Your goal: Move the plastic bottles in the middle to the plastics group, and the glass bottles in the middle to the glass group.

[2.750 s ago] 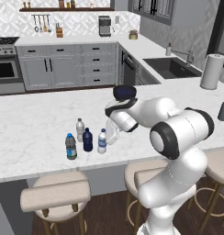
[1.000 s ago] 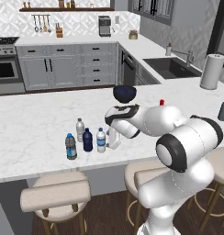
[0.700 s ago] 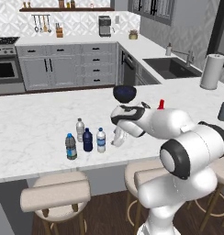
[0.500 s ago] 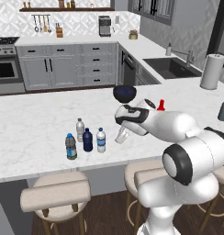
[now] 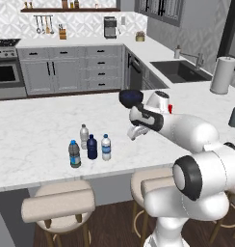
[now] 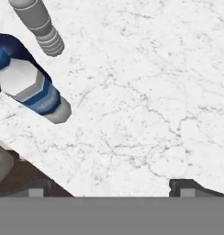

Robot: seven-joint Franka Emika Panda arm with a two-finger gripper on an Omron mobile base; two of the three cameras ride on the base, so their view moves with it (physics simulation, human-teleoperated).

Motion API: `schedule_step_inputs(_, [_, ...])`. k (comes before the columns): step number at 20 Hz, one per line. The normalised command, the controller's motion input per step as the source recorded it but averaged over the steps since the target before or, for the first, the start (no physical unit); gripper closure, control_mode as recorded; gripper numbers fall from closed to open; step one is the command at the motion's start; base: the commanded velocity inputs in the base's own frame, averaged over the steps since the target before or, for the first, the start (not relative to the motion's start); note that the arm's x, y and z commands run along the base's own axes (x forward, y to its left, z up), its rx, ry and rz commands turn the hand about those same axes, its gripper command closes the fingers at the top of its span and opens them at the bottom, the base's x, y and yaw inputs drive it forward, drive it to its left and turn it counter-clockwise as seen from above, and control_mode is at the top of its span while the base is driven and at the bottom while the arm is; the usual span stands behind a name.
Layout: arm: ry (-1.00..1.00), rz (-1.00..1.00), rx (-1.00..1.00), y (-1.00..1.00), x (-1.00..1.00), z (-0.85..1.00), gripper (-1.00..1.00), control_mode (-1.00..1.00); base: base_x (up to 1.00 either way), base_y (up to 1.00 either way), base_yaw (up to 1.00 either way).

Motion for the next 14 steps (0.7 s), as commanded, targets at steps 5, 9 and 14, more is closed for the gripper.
schedule_step_inputs(5, [0.11, -0.38, 0.00, -0.63, -0.25, 0.23, -1.00, -1.00, 0.00, 0.00, 0.00])
schedule_step_inputs(9, [0.05, -0.34, 0.00, -0.66, -0.14, 0.24, -1.00, -1.00, 0.00, 0.00, 0.00])
schedule_step_inputs(14, [0.09, -0.35, 0.00, -0.58, 0.00, 0.34, -1.00, -1.00, 0.00, 0.00, 0.00])
